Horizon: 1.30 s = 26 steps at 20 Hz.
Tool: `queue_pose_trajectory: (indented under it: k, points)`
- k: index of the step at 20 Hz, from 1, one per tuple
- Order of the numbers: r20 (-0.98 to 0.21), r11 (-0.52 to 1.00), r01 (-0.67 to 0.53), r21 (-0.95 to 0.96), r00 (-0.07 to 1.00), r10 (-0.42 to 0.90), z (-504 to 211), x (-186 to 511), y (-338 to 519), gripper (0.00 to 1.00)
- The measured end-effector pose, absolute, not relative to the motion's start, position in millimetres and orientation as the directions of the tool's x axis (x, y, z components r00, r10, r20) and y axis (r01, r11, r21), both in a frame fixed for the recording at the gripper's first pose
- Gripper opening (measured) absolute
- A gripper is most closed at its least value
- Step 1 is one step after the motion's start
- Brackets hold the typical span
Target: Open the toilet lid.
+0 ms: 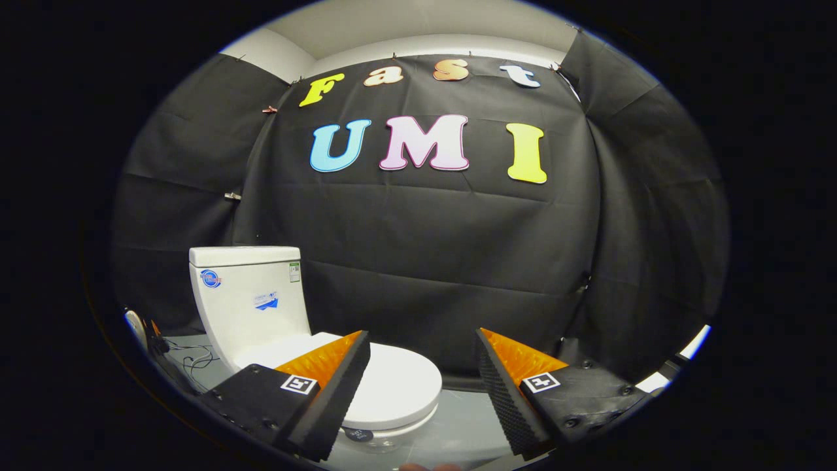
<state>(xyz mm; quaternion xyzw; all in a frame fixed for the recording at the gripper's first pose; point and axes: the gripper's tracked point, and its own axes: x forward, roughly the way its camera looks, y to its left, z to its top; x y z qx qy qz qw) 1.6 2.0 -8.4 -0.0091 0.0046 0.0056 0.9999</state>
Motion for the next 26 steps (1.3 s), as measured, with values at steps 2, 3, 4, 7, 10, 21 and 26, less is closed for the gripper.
queue_pose_trajectory:
  k: [2, 3, 4, 7, 10, 21, 26]
  points:
    - [-0.01, 1.0, -0.017, -0.02, 1.0, 0.017, -12, 2, 5, 0.98]
    - [-0.015, 0.999, -0.021, -0.026, 1.0, 0.02, -14, 2, 6, 0.98]
    - [-0.027, 0.999, -0.023, -0.033, 0.999, 0.022, -19, 3, 6, 0.98]
    - [-0.054, 0.998, -0.035, -0.045, 0.998, 0.032, -26, 1, 7, 0.98]
    - [-0.119, 0.997, -0.072, 0.033, 0.99, 0.075, -44, 2, 19, 0.98]
    - [-0.541, 0.956, -0.052, 0.288, 0.815, 0.207, -189, -14, 44, 0.99]
    - [-0.614, 0.929, 0.005, 0.369, 0.752, 0.239, -219, -25, 54, 0.99]
